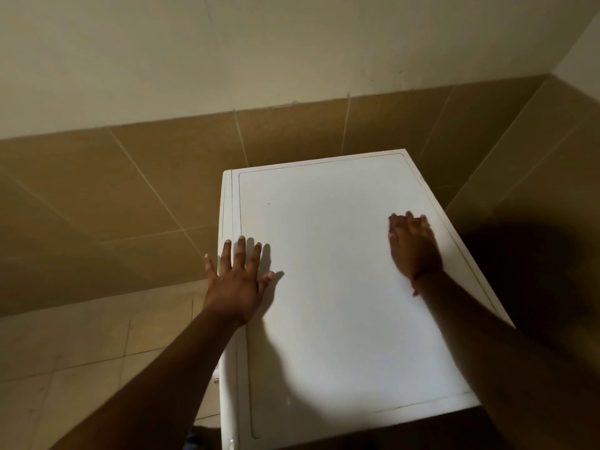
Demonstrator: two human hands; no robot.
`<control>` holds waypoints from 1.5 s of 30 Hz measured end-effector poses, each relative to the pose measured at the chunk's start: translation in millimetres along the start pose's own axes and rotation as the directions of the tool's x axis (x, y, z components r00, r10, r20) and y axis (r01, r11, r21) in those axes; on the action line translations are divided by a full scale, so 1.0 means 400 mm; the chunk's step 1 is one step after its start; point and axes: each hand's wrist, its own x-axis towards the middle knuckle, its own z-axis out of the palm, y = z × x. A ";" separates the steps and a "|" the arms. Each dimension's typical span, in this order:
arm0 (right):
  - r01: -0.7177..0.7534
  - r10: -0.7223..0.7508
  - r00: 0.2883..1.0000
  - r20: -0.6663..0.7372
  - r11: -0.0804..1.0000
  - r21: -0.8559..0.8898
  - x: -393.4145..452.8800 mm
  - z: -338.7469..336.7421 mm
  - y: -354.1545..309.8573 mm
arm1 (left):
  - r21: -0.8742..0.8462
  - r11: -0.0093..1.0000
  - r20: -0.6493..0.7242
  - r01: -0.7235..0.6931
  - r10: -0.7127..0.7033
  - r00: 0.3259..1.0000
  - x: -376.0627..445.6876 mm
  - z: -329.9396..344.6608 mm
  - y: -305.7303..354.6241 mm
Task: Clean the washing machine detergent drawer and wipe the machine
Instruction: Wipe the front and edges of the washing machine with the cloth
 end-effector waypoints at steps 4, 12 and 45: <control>0.446 -0.451 0.893 -0.012 0.887 -0.116 -0.014 0.024 -0.142 | 0.006 1.000 0.015 0.001 -0.002 1.000 -0.009 -0.010 -0.019; 0.309 -0.315 0.945 0.092 0.948 0.071 0.004 0.012 -0.375 | -0.037 0.999 0.025 0.034 -0.033 0.999 -0.010 -0.026 -0.056; -0.124 0.098 0.972 0.216 0.986 0.109 0.091 0.010 -0.796 | -0.145 0.956 0.081 -0.256 0.269 0.960 0.205 -0.121 -0.491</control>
